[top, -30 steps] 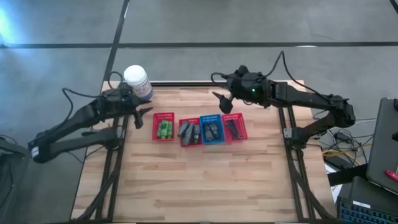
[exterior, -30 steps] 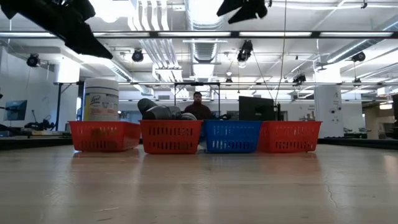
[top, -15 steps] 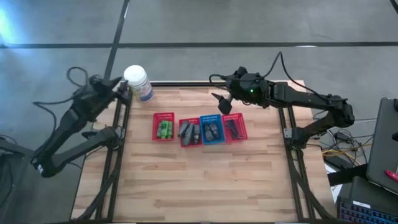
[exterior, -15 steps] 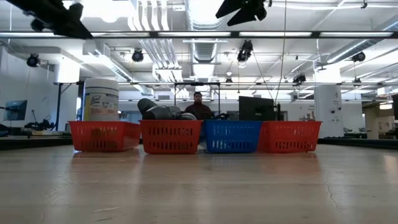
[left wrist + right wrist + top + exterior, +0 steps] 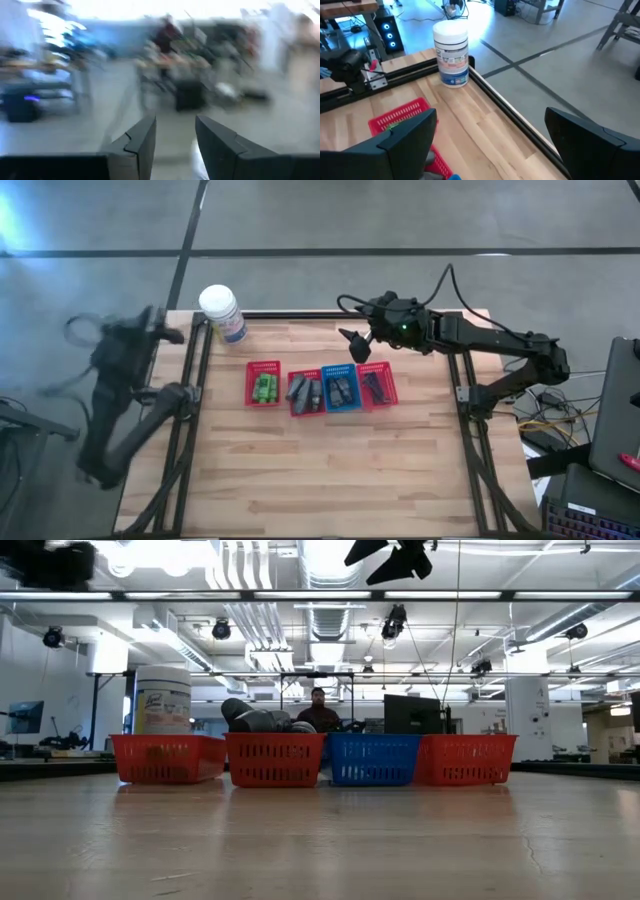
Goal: Pick & Place Travel size toiletries
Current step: Return to Home Position
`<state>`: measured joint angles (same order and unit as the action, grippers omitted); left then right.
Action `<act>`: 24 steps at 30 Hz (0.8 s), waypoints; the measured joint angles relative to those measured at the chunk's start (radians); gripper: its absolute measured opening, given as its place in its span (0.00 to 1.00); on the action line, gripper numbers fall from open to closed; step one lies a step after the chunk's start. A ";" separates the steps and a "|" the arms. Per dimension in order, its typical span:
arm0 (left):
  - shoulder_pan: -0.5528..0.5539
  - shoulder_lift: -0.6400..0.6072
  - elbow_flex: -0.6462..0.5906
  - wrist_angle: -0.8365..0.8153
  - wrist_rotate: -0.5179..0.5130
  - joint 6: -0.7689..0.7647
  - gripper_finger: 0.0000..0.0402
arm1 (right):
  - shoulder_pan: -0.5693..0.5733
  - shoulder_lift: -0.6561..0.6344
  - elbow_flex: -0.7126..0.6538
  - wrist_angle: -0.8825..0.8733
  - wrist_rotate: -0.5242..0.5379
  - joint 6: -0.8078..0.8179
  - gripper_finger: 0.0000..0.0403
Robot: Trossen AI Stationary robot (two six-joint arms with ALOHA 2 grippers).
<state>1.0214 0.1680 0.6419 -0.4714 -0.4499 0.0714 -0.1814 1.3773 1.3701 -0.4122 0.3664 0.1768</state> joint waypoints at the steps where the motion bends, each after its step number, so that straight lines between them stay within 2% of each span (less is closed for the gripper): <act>1: 0.055 -0.043 -0.011 0.012 0.000 -0.002 0.35 | 0.000 0.000 0.000 0.000 0.000 0.000 0.91; 5: 0.255 -0.164 -0.087 0.065 0.135 -0.004 0.35 | 0.000 0.000 0.000 0.000 0.000 0.001 0.91; 9: 0.387 -0.132 -0.142 0.083 0.282 -0.099 0.35 | 0.000 0.000 -0.001 0.000 0.000 0.003 0.91; 13: 0.453 -0.143 -0.282 0.190 0.575 -0.204 0.35 | 0.000 0.000 -0.001 0.000 0.000 0.004 0.91; 15: 0.474 -0.157 -0.360 0.286 0.671 -0.247 0.35 | 0.000 0.000 -0.001 0.000 0.000 0.004 0.91; 17: 0.477 -0.164 -0.433 0.327 0.679 -0.285 0.35 | 0.000 0.000 -0.001 0.000 0.000 0.004 0.91; 22: 0.450 -0.166 -0.556 0.353 0.497 -0.302 0.35 | 0.000 0.000 -0.001 0.000 0.000 0.005 0.91; 24: 0.454 -0.166 -0.584 0.358 0.484 -0.357 0.35 | 0.000 0.000 -0.001 0.000 0.000 0.003 0.91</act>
<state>1.4759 0.0017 0.0582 -0.1136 0.0341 -0.2861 -0.1814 1.3777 1.3693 -0.4125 0.3660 0.1799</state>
